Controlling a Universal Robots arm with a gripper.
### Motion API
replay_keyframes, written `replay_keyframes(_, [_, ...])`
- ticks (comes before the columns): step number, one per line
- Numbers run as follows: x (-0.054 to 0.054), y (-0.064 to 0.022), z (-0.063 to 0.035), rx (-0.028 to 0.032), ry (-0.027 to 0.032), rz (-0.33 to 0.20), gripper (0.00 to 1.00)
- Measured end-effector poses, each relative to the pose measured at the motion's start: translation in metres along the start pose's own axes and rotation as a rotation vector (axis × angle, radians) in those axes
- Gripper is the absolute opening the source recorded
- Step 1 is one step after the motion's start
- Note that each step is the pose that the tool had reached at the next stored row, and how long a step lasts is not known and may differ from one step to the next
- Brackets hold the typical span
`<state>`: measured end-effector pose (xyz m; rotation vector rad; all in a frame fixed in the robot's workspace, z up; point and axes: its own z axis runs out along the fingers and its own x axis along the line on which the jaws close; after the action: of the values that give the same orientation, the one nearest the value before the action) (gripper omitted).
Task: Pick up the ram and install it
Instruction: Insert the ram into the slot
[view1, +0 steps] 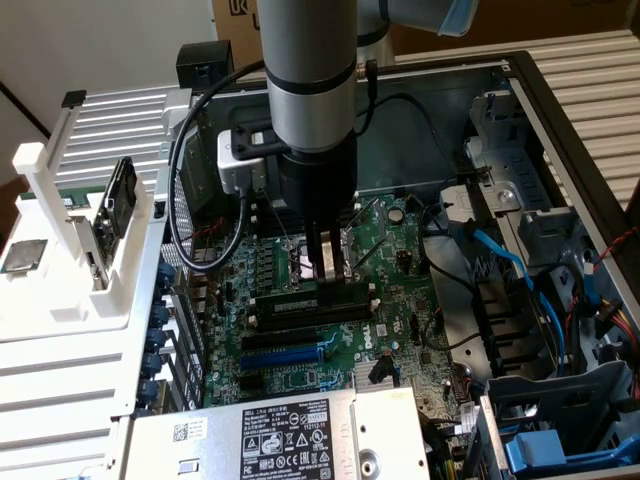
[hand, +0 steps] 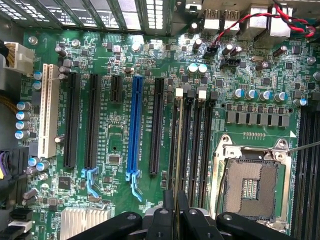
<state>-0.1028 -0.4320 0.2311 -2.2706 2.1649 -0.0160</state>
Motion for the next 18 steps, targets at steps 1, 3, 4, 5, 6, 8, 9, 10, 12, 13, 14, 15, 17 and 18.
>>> replay_keyframes(1, [0.0,0.0002,0.0001,0.0,0.0,0.0,0.13])
replay_keyframes(3, [0.0,0.0004,0.0004,-0.0001,0.0001,0.0,0.13])
replay_keyframes(4, [0.0,0.0005,0.0006,0.0,0.0,0.0,0.13])
replay_keyframes(5, [0.0,0.0005,0.0008,-0.0001,0.0,0.0,0.13])
replay_keyframes(6, [0.0,0.0005,0.0009,0.0,0.0,0.0,0.13])
replay_keyframes(8, [0.0,0.0005,0.0014,0.0,0.0,0.0,0.13])
replay_keyframes(9, [0.0,0.0005,0.0015,-0.0001,0.0001,0.0,0.13])
replay_keyframes(10, [0.0,0.0005,0.0017,0.0,0.0001,0.0,0.13])
replay_keyframes(12, [0.0,0.0005,0.0023,0.0,0.0,0.0,0.13])
replay_keyframes(13, [0.0,0.0005,0.0026,0.0,0.0,0.0,0.13])
replay_keyframes(14, [0.0,0.0005,0.003,0.0,0.0,0.0,0.13])
replay_keyframes(15, [0.0,0.0005,0.0034,0.0,0.0,0.0,0.13])
replay_keyframes(17, [-0.0001,0.0007,0.0038,-0.0001,0.0001,0.0,0.13])
replay_keyframes(18, [-0.0001,0.0009,0.0039,0.0,0.0,0.0,0.13])
